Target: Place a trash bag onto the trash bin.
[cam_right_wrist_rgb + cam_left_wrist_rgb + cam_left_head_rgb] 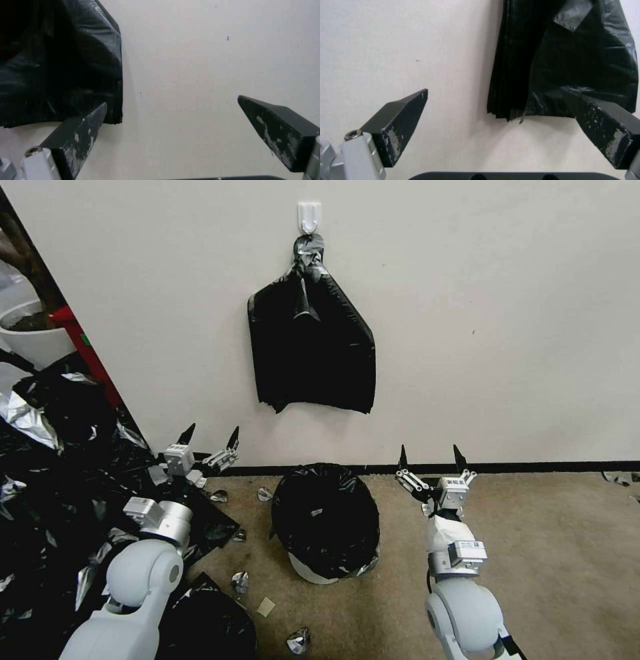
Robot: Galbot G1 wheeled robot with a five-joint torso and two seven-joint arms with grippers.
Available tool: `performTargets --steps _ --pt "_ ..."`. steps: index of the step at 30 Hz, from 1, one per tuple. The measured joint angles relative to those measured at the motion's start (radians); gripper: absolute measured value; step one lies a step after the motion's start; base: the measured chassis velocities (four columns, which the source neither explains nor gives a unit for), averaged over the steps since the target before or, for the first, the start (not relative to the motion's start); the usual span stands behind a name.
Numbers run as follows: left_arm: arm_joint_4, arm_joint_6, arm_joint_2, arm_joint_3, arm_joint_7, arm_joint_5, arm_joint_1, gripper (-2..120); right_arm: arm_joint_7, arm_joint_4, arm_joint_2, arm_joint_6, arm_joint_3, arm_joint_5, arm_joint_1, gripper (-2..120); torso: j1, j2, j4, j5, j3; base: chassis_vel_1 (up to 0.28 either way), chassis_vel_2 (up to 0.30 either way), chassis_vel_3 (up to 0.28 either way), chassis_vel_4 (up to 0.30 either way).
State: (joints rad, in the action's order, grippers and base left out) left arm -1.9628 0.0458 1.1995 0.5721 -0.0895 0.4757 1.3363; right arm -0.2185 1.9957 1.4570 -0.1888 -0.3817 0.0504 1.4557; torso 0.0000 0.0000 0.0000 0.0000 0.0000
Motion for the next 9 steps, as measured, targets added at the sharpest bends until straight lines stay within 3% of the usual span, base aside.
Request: performTargets --steps 9 --pt "0.0 -0.001 0.0 0.0 0.001 0.001 0.0 100 0.0 0.0 0.0 0.0 0.0 0.0 -0.001 100 0.0 0.0 0.0 0.0 0.0 0.0 0.0 0.0 0.0"
